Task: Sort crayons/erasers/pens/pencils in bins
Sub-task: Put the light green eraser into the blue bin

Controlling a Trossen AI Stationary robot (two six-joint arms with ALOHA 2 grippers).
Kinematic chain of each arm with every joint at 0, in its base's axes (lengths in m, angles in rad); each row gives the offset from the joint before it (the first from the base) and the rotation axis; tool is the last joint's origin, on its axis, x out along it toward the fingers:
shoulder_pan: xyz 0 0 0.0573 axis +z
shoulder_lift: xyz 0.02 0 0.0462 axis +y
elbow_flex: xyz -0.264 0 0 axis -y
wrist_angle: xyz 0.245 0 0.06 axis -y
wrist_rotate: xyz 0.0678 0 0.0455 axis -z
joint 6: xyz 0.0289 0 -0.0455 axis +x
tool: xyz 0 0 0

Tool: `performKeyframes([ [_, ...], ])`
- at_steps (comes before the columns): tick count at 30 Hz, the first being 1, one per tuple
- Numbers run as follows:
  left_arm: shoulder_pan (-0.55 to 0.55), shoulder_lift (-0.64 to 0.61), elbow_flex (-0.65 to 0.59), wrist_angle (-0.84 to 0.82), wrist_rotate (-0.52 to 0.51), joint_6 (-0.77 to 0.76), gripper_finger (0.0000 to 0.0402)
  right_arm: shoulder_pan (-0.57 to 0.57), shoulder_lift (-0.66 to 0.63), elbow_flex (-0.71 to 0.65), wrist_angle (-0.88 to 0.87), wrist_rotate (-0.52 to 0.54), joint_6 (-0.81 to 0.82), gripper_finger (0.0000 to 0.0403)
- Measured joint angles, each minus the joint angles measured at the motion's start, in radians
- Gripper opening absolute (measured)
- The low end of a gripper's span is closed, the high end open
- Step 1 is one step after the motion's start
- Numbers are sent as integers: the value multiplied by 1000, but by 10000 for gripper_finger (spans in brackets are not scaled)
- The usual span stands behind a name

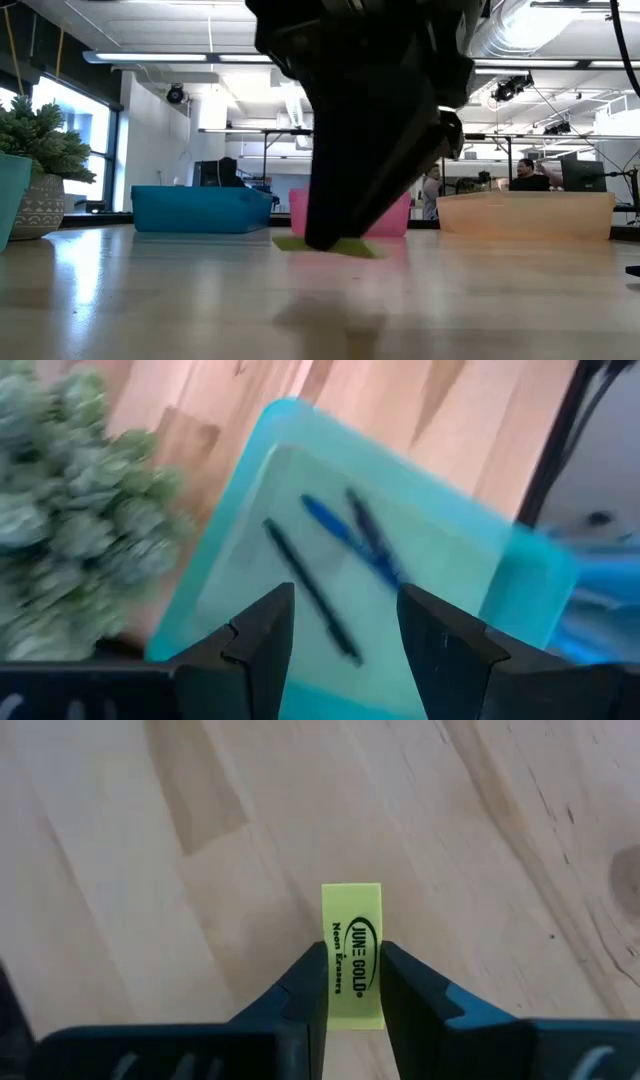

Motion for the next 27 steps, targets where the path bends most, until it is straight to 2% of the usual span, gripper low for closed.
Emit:
performKeyframes([
  [5,42,-30,-82,148,-14,19,168,1,-1,48,-1,32,-2,67],
  [12,110,-31,-158,263,-14,66,168,5,-4,138,-58,124,4,67],
  [22,245,-30,-163,426,-26,229,168,18,-4,266,-132,253,-6,67],
  [27,325,-29,-163,526,0,321,168,17,-4,316,-137,317,-68,67],
])
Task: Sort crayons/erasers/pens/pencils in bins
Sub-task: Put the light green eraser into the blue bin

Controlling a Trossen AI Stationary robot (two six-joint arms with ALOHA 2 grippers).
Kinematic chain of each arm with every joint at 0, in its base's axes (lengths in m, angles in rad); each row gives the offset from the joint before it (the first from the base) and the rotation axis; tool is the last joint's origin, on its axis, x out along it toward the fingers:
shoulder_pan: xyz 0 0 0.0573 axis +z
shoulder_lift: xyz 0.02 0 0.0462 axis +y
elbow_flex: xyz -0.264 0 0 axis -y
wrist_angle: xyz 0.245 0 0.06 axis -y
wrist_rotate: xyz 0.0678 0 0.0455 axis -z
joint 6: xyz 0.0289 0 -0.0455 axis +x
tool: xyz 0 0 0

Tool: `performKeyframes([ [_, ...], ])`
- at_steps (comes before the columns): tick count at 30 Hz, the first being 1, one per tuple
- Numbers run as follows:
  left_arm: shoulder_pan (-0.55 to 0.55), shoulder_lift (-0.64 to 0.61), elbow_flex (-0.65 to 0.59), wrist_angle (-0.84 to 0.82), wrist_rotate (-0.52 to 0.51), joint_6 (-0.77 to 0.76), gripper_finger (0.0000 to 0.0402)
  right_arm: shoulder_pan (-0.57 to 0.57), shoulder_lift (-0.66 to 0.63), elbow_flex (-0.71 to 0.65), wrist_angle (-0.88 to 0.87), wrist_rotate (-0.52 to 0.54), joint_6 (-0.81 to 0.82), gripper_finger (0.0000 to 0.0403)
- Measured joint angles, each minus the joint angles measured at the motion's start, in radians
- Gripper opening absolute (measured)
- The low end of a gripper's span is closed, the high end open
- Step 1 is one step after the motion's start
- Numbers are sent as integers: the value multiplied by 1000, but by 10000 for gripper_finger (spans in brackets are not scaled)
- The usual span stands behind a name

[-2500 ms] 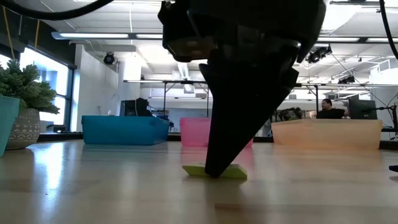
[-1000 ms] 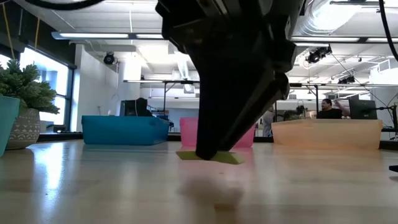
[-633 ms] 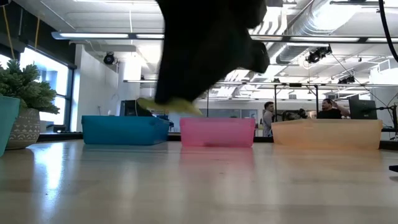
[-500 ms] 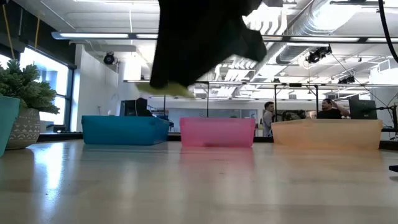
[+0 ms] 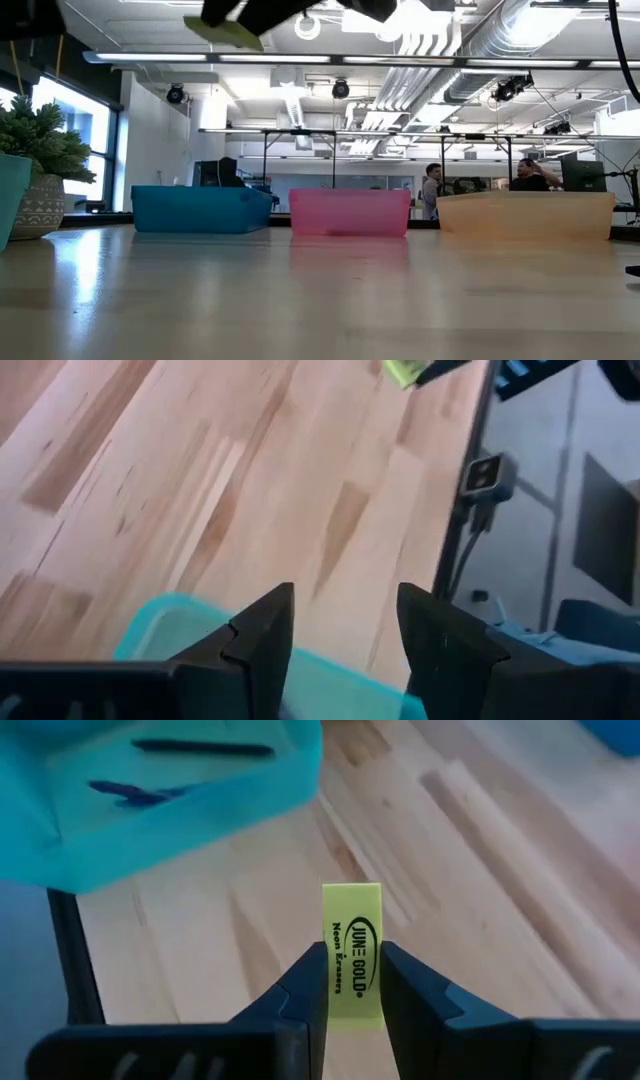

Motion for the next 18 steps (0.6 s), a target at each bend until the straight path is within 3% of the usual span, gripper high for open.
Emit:
performKeyframes([
  [8,123,0,0,129,73,111,168,1,0,79,-18,55,-99,67],
  [18,212,0,0,271,100,110,168,-8,0,153,-38,107,-306,67],
])
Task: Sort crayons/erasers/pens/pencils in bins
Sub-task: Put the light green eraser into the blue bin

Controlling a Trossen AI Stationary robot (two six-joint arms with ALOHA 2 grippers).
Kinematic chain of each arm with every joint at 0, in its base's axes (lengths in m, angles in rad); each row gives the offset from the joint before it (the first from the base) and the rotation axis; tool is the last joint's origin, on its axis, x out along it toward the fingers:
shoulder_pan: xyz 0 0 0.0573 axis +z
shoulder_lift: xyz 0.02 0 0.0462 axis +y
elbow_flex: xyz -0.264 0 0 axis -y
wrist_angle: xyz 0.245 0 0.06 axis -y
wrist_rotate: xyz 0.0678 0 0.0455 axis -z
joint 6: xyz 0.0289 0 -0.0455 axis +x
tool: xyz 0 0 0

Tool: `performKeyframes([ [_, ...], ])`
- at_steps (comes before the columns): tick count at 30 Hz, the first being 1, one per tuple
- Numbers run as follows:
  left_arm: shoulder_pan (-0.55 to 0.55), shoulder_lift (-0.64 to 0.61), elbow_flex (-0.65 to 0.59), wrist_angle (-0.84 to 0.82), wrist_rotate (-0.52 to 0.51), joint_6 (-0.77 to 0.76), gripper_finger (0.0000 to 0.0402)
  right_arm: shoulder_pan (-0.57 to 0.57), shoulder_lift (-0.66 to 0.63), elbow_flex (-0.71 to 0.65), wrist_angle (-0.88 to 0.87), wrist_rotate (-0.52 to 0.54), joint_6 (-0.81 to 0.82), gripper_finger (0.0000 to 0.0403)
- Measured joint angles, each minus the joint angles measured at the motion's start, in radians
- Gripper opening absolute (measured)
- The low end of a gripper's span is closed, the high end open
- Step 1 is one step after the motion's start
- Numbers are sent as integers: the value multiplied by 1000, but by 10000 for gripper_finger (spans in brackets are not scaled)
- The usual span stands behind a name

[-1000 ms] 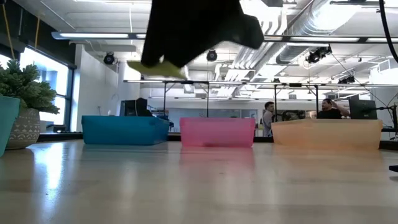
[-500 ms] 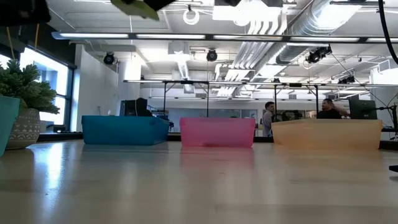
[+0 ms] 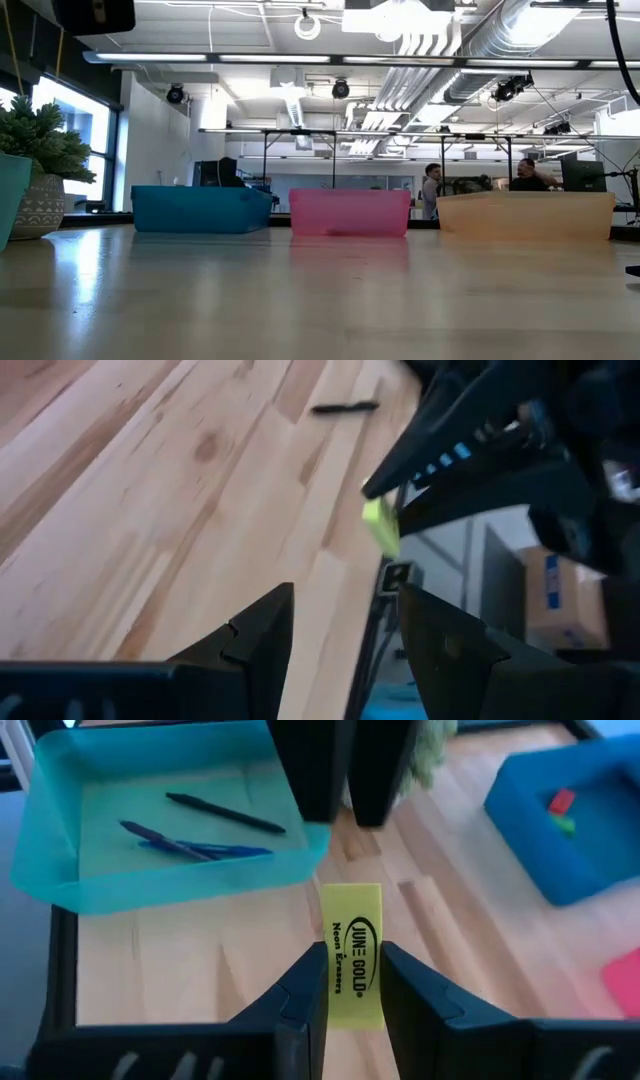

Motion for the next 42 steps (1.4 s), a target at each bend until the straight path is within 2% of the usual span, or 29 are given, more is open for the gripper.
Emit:
performKeyframes([
  [7,32,0,0,105,7,-19,168,-20,0,31,-1,14,-128,67],
  [14,64,0,0,121,7,-30,168,-30,-1,43,15,46,-228,67],
  [29,124,0,0,121,27,-38,164,-63,-2,43,18,93,-295,67],
  [34,127,0,0,118,30,-35,134,-73,-2,43,14,76,-311,67],
  [42,127,0,0,111,29,3,57,-72,-3,43,7,79,-312,67],
])
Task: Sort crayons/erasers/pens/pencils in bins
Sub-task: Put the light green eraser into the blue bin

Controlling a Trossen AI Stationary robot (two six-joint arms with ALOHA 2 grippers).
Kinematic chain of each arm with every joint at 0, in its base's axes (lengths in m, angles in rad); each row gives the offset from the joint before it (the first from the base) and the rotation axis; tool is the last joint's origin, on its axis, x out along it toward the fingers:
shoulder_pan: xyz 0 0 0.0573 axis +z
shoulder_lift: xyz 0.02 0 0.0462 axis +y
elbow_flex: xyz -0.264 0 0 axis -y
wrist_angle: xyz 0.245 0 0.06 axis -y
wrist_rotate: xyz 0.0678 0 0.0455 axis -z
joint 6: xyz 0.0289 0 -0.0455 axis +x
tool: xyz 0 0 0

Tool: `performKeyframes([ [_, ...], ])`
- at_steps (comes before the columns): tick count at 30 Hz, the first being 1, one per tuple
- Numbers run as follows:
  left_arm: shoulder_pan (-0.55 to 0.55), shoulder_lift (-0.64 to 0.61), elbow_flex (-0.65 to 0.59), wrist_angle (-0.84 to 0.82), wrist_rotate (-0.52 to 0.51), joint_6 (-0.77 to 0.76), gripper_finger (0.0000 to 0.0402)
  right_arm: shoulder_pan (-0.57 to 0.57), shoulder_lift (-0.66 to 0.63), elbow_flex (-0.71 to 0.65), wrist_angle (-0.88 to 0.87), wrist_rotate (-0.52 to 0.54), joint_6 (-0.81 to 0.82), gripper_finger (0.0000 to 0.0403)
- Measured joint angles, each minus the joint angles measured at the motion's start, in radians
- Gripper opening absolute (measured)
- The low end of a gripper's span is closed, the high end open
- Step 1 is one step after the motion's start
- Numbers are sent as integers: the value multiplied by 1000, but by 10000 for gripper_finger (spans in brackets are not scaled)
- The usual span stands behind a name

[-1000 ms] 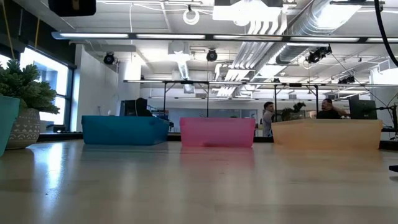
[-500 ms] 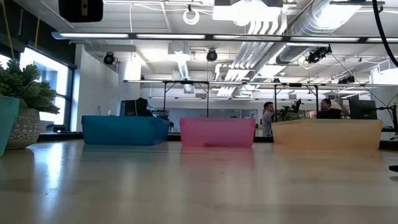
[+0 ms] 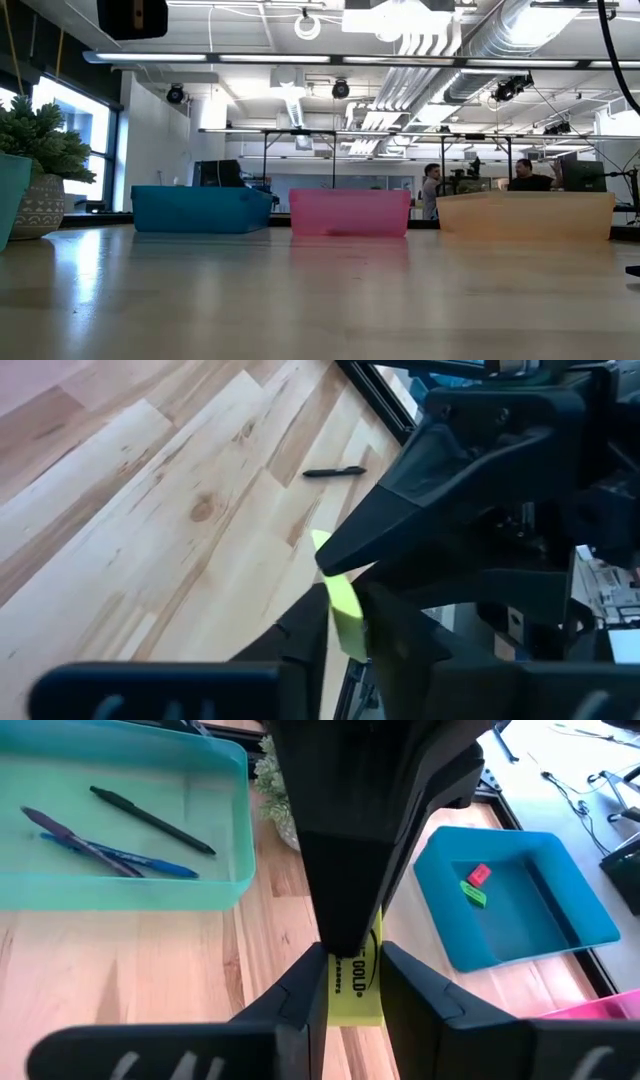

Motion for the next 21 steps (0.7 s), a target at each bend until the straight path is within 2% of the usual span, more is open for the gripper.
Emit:
performKeyframes([
  [6,0,1,0,-14,-8,12,11,0,-1,0,0,-7,0,67],
  [13,-1,1,0,-28,-9,61,9,-1,-1,0,1,-55,43,69],
  [16,-1,1,0,-42,-11,92,9,-3,-1,0,2,-84,100,89],
  [21,4,0,0,-122,-56,147,9,-1,-2,0,-56,-103,221,144],
])
